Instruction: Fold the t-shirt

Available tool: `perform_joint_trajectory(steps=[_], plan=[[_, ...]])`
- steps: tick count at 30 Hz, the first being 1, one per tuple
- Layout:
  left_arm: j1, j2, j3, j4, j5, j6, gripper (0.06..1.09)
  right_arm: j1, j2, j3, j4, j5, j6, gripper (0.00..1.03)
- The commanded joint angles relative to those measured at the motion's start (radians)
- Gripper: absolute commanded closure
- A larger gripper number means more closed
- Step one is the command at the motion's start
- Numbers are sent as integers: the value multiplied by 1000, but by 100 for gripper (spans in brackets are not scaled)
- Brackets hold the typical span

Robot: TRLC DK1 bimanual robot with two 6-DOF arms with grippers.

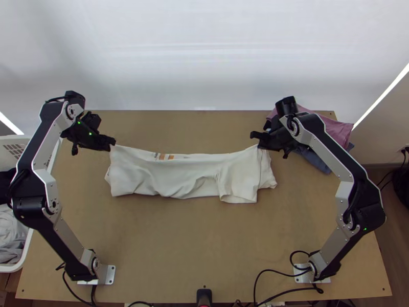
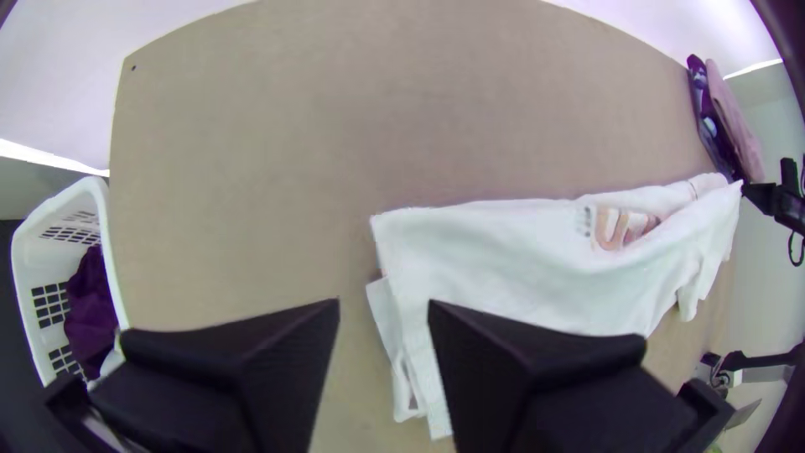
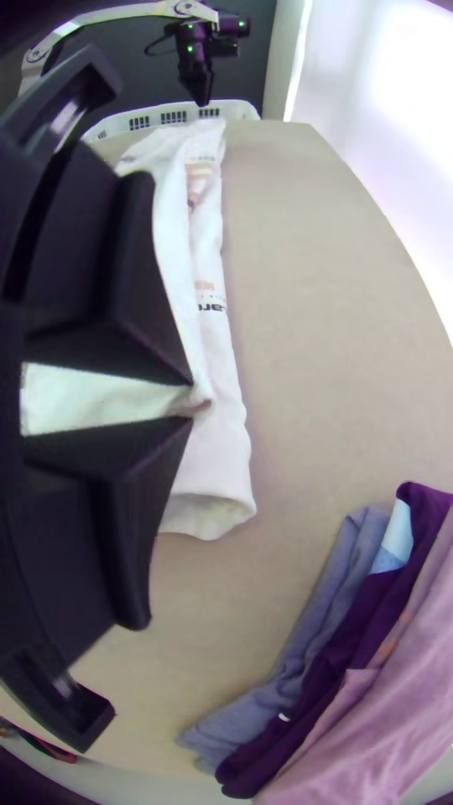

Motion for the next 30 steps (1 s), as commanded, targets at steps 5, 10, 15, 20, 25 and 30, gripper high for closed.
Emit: perform_joint_trajectory(steps=[5, 10, 15, 20, 25, 30], plan=[[76, -155, -174, 133, 183, 6, 11, -4, -179, 1, 67, 77, 98, 4], [173, -221, -279, 157, 307, 85, 11, -13, -342, 26, 63, 50, 156, 4], [236, -224, -394, 151, 366, 222, 11, -67, -409, 64, 0, -95, 195, 4], [263, -199, -480, 148, 430, 286, 11, -95, -422, 81, -35, -166, 198, 4], [259, -129, -517, 168, 464, 286, 11, -104, -425, 92, -43, -204, 216, 4], [240, -74, -544, 214, 474, 279, 11, -116, -422, 127, -52, -223, 224, 4]])
